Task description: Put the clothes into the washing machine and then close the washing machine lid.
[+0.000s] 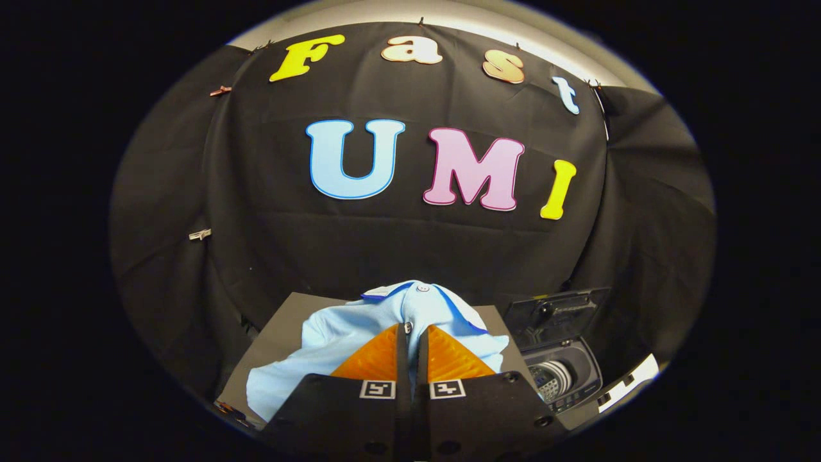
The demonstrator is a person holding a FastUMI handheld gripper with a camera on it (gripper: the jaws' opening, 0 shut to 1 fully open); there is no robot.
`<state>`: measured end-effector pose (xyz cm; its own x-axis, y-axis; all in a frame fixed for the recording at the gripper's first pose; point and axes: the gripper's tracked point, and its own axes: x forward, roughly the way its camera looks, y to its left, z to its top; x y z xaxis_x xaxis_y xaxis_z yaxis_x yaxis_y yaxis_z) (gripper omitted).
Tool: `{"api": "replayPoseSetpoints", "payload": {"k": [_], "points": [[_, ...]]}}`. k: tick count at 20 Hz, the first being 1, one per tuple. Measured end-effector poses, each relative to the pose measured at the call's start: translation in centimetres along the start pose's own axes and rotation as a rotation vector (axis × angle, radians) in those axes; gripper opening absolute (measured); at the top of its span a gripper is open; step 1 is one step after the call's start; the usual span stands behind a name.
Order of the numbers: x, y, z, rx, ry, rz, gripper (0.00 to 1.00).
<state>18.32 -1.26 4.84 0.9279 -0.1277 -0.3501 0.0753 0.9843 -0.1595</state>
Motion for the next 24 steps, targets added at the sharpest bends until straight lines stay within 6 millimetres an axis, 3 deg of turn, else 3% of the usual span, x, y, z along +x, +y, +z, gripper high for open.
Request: {"api": "replayPoseSetpoints", "payload": {"k": [3,10,14,20,24], "points": [[-1.0,-1.1,1.7,-0.028,-0.035,0.016,0.05],[-2.9,-6.7,5.1,-0.072,-0.108,0.068,0.05],[-3.7,-11.8,6.6,-0.079,-0.143,0.087,0.05],[-3.3,-21.2,7.1,-0.052,-0.156,0.069,0.05],[-1.8,-27.9,5.1,-0.005,-0.141,0.013,0.05]]}}
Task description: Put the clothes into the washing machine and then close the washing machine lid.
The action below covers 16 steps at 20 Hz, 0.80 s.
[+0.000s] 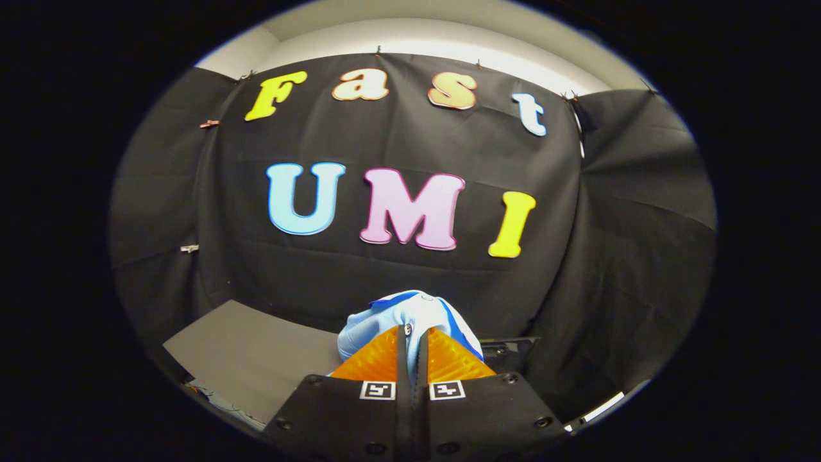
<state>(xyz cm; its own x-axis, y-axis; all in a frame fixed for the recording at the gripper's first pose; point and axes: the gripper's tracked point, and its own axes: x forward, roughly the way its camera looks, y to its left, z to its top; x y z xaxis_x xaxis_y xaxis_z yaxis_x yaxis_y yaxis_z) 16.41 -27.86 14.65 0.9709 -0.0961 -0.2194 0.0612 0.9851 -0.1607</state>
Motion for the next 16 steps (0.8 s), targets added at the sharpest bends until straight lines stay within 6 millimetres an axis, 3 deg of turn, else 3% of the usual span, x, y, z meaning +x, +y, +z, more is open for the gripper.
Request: {"api": "replayPoseSetpoints", "payload": {"k": [3,5,9,11,16], "points": [[0.9,-4.2,-2.0,-0.005,-0.009,-0.038,0.05],[1.6,-5.9,-3.4,-0.009,-0.031,-0.045,0.05],[3.8,-9.4,-8.3,-0.010,0.019,-0.081,0.05],[5.0,-10.2,-11.0,-0.013,0.059,-0.090,0.05],[7.8,-9.9,-19.1,-0.105,0.197,-0.047,0.05]]}}
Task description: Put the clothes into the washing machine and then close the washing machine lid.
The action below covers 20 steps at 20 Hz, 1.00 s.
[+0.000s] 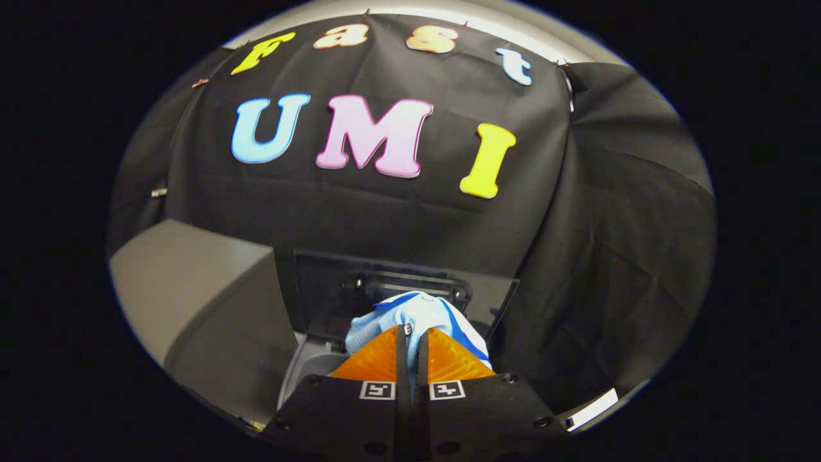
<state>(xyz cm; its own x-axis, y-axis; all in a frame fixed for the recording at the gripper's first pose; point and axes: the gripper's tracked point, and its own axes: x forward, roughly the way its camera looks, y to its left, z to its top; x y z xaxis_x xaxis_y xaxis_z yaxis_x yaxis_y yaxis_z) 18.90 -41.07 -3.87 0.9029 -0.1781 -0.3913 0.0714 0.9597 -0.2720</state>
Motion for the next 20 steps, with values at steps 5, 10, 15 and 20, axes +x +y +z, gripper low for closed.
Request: {"api": "replayPoseSetpoints", "payload": {"k": [5,10,15,20], "points": [[4.5,1.9,-7.7,-0.018,0.163,0.055,0.05],[7.5,3.3,-15.2,0.039,0.306,0.076,0.05],[9.1,3.9,-19.7,0.021,0.405,0.090,0.05],[10.4,4.9,-24.1,0.028,0.508,0.112,0.05]]}}
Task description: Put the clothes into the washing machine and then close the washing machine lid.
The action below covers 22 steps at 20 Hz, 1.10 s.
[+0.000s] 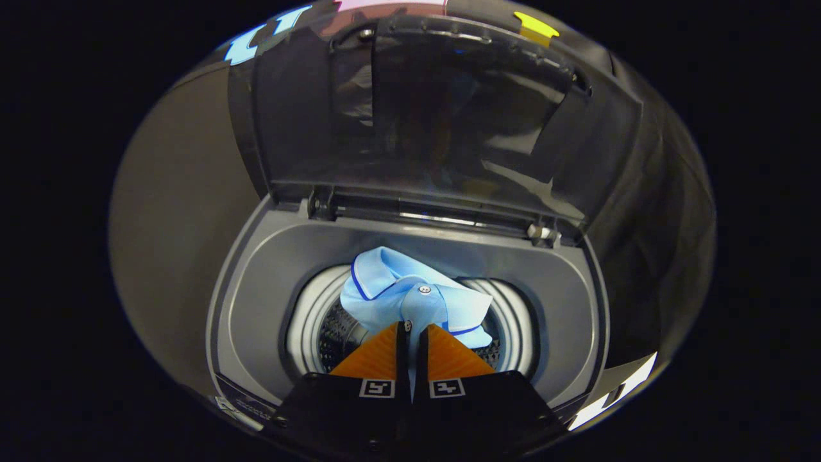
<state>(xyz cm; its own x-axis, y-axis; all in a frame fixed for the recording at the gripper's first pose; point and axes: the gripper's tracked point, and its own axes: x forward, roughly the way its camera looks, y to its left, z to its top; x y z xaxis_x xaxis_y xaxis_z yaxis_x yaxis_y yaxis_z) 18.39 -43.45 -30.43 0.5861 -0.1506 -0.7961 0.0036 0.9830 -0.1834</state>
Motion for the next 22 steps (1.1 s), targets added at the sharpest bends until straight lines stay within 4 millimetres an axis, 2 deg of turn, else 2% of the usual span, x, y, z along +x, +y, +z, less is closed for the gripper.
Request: {"api": "replayPoseSetpoints", "payload": {"k": [6,13,14,16,17,18,22], "points": [[2.5,0.3,-3.6,0.008,0.136,0.009,0.05],[3.0,-0.1,-5.5,0.005,0.234,0.014,0.05],[3.0,-0.6,-5.8,-0.005,0.247,-0.009,0.08],[2.8,-0.5,-5.9,0.013,0.250,-0.001,0.53],[4.0,-0.6,-5.9,0.012,0.259,-0.005,0.76],[2.3,-0.5,-6.2,0.015,0.270,0.000,0.99],[2.1,-0.2,-5.9,0.026,0.254,0.017,0.99]]}}
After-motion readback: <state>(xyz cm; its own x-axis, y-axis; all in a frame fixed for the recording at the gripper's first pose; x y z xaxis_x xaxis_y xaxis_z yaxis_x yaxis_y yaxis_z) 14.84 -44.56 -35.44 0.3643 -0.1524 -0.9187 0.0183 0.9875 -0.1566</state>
